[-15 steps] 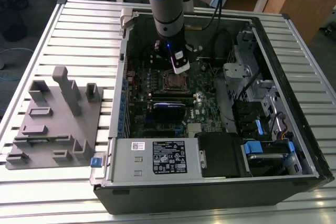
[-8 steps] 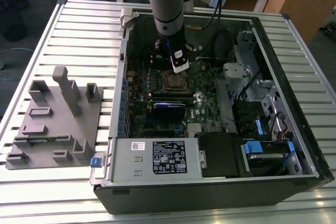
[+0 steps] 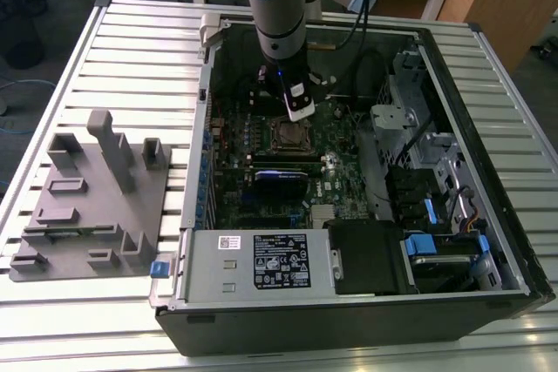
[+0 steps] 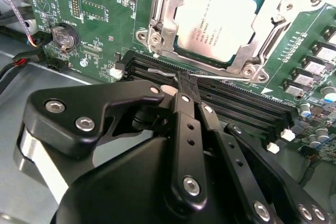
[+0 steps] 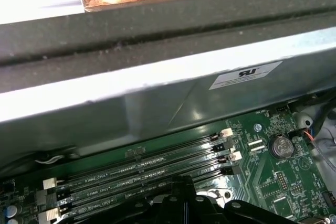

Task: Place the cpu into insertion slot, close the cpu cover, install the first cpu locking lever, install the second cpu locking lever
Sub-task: 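Install the first cpu locking lever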

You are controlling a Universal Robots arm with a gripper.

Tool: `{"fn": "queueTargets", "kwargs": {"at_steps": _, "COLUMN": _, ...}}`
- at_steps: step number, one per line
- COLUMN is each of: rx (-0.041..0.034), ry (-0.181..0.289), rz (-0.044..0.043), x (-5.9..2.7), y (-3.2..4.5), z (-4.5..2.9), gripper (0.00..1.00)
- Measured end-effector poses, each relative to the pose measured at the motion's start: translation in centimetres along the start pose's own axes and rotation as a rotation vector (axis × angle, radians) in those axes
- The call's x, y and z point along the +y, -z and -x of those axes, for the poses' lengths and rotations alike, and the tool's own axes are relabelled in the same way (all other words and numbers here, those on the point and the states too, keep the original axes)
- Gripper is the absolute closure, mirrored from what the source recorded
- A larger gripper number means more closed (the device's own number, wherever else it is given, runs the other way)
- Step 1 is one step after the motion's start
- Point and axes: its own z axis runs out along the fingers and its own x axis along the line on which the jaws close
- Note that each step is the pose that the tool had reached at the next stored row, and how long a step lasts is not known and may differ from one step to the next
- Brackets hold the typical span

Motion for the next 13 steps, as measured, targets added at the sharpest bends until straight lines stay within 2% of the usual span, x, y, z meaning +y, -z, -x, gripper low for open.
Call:
{"fn": "queueTargets", "kwargs": {"at_steps": 5, "rx": 0.0047, "ry": 0.013, "rz": 0.0022, "x": 0.05, "y": -0.14, "z": 0.28, "gripper": 0.89}}
{"fn": "queueTargets", "kwargs": {"at_steps": 13, "rx": 0.0182, "ry": 0.051, "rz": 0.0074, "x": 0.10, "y": -0.34, "z": 0.60, "gripper": 0.89}}
